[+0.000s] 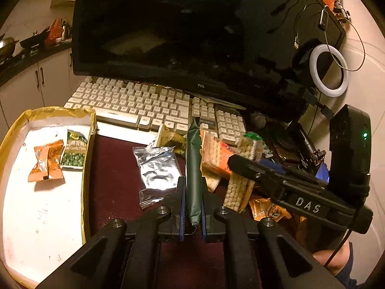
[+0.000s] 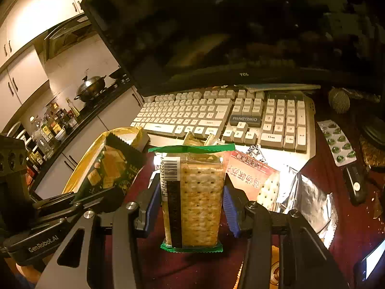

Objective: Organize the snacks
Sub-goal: 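Carry dark green packet and cracker pack over the white tray, then lower both packets into the tray and open both tools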

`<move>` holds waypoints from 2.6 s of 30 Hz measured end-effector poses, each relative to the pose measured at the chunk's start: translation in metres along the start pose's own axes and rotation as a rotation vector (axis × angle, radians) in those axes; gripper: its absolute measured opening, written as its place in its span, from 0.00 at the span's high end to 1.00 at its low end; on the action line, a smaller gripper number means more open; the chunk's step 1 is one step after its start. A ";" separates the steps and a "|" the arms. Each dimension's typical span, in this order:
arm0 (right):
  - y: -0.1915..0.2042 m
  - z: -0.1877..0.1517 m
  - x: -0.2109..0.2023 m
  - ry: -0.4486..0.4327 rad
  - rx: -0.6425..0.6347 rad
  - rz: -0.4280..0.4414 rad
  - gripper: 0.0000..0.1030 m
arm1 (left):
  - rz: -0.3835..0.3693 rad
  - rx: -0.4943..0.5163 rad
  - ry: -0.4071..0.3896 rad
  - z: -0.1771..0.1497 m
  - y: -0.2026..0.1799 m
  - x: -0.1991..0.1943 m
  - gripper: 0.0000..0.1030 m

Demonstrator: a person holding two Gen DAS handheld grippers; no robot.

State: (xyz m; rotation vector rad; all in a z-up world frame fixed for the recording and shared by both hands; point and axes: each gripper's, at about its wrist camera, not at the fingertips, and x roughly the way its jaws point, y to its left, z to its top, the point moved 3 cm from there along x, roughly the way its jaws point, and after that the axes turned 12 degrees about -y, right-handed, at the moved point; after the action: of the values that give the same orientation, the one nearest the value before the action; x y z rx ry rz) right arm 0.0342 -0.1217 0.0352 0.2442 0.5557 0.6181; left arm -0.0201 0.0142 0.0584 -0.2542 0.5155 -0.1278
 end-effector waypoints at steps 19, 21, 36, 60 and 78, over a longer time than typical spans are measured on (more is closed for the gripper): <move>0.002 -0.001 0.006 0.040 0.070 0.055 0.55 | -0.002 -0.031 -0.028 0.009 0.018 -0.014 0.92; 0.006 0.000 0.006 0.047 0.088 0.077 0.55 | 0.003 -0.042 -0.043 0.013 0.027 -0.022 0.92; 0.121 0.003 0.038 0.150 0.109 0.327 0.55 | 0.202 -0.168 -0.117 0.019 0.142 -0.080 0.92; 0.199 -0.062 0.123 0.276 -0.125 0.246 0.56 | 0.422 -0.115 -0.094 -0.024 0.195 -0.072 0.92; 0.198 -0.068 0.129 0.248 -0.130 0.267 0.56 | 0.474 -0.054 -0.093 -0.034 0.194 -0.067 0.92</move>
State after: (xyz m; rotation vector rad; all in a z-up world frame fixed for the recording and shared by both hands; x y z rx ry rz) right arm -0.0123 0.1172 -0.0006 0.1200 0.7247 0.9486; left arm -0.0842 0.2059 0.0082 -0.1835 0.4747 0.3579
